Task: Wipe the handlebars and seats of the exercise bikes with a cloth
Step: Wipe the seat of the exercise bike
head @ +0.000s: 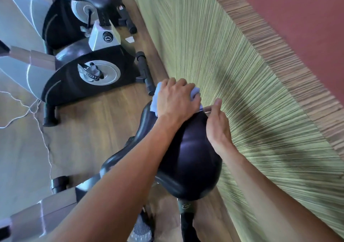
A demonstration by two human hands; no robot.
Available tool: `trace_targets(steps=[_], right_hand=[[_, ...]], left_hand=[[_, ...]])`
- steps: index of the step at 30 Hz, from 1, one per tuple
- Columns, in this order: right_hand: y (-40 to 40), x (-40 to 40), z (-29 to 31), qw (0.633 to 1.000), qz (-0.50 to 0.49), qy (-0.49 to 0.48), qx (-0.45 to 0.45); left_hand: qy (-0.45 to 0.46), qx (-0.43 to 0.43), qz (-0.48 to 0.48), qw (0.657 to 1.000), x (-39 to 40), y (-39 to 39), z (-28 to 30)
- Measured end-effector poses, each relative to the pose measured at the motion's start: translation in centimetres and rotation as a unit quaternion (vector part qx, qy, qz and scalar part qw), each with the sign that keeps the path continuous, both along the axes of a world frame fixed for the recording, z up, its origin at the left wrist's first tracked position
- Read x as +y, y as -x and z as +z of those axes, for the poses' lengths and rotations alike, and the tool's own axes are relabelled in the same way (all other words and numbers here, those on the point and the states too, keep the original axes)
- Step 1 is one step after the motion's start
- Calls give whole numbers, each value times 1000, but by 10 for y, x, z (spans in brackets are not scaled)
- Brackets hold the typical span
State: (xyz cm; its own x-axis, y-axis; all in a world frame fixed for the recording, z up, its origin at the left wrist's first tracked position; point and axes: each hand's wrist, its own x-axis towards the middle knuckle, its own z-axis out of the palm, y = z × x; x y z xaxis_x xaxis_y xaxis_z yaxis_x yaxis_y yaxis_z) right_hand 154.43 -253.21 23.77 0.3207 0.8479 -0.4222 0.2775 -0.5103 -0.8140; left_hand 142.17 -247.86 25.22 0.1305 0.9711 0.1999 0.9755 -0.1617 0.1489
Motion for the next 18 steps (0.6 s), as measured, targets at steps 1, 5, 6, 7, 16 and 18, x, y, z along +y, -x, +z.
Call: trace_targets(steps=[1, 5, 6, 7, 16, 18], right_hand=[[-1, 0, 0, 999, -26, -10, 35], [-17, -12, 7, 969, -97, -22, 228], [-24, -21, 7, 960, -90, -15, 265], [-33, -30, 5, 955, -76, -12, 287], [-82, -92, -6, 966, -27, 13, 257], [-81, -95, -5, 964, -52, 16, 261]], left_hand=[[0, 7, -44, 999, -3, -11, 0], [2, -49, -152, 987, -59, -35, 6], [8, -68, -177, 982, -76, -35, 6], [8, -79, -221, 972, -92, -32, 6], [-19, -19, -168, 985, -46, -20, 9], [13, -35, -172, 984, -78, -53, 6]])
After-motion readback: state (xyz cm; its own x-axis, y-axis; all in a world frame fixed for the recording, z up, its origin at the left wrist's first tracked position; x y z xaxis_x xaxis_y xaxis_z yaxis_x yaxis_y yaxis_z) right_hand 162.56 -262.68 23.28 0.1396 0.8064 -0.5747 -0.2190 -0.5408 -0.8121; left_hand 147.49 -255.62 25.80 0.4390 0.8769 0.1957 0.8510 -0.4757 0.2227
